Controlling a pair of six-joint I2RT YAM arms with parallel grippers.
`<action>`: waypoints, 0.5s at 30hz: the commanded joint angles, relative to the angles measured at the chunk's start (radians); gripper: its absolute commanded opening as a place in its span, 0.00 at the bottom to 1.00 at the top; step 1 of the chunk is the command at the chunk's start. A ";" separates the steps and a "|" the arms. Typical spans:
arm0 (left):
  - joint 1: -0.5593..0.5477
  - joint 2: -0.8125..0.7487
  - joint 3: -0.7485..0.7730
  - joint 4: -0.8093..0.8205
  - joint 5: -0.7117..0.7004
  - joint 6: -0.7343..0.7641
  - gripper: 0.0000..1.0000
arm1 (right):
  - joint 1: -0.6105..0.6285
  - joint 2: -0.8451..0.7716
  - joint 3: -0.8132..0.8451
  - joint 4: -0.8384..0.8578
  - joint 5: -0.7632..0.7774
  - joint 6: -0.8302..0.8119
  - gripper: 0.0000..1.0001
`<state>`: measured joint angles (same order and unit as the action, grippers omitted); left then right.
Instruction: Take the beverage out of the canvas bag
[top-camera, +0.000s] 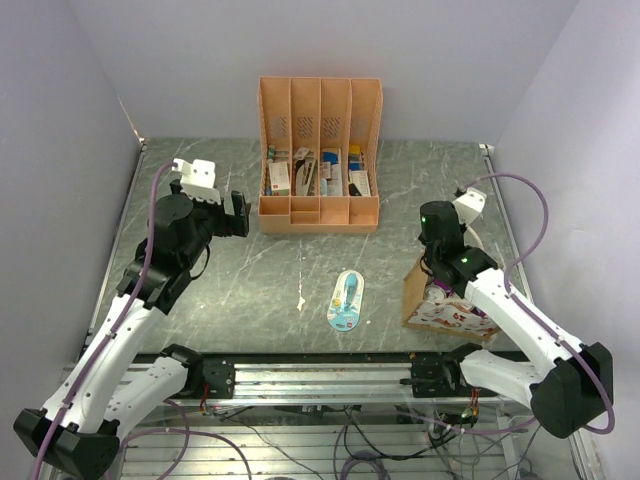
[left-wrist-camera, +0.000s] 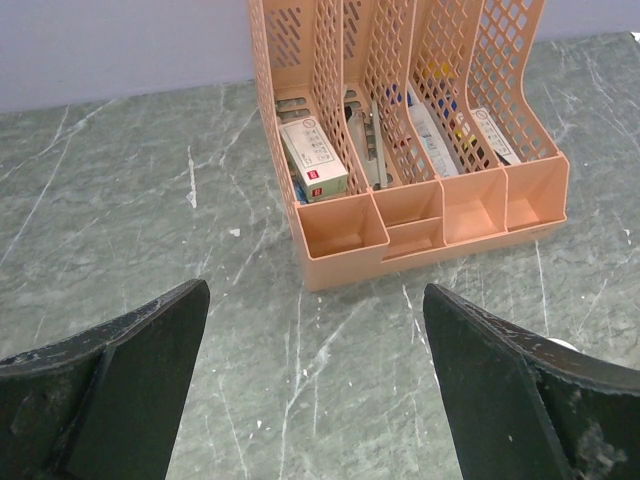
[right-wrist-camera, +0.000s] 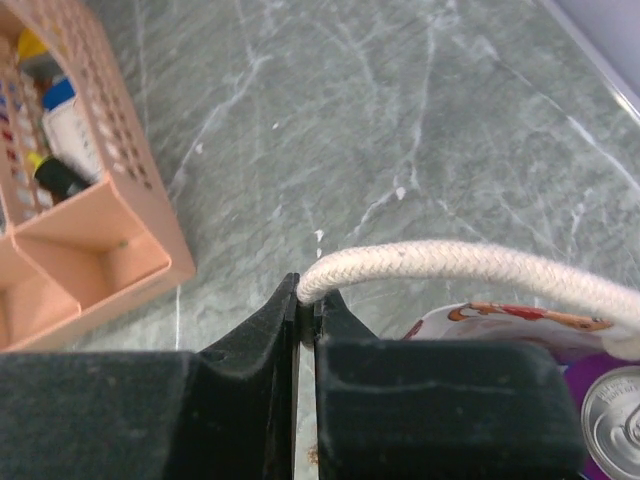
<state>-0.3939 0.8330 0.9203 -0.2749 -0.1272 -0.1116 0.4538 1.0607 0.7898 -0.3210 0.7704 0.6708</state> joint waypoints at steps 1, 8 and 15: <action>0.010 0.001 -0.004 0.025 -0.012 0.010 0.98 | -0.001 -0.007 0.015 0.136 -0.213 -0.187 0.00; 0.010 0.010 0.001 0.030 0.024 0.013 0.98 | -0.001 -0.071 -0.011 0.213 -0.491 -0.359 0.00; 0.010 0.007 0.001 0.029 0.025 0.013 0.98 | 0.002 -0.098 -0.010 0.192 -0.780 -0.407 0.00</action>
<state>-0.3939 0.8459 0.9203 -0.2749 -0.1253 -0.1093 0.4461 0.9997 0.7662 -0.2443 0.2581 0.3122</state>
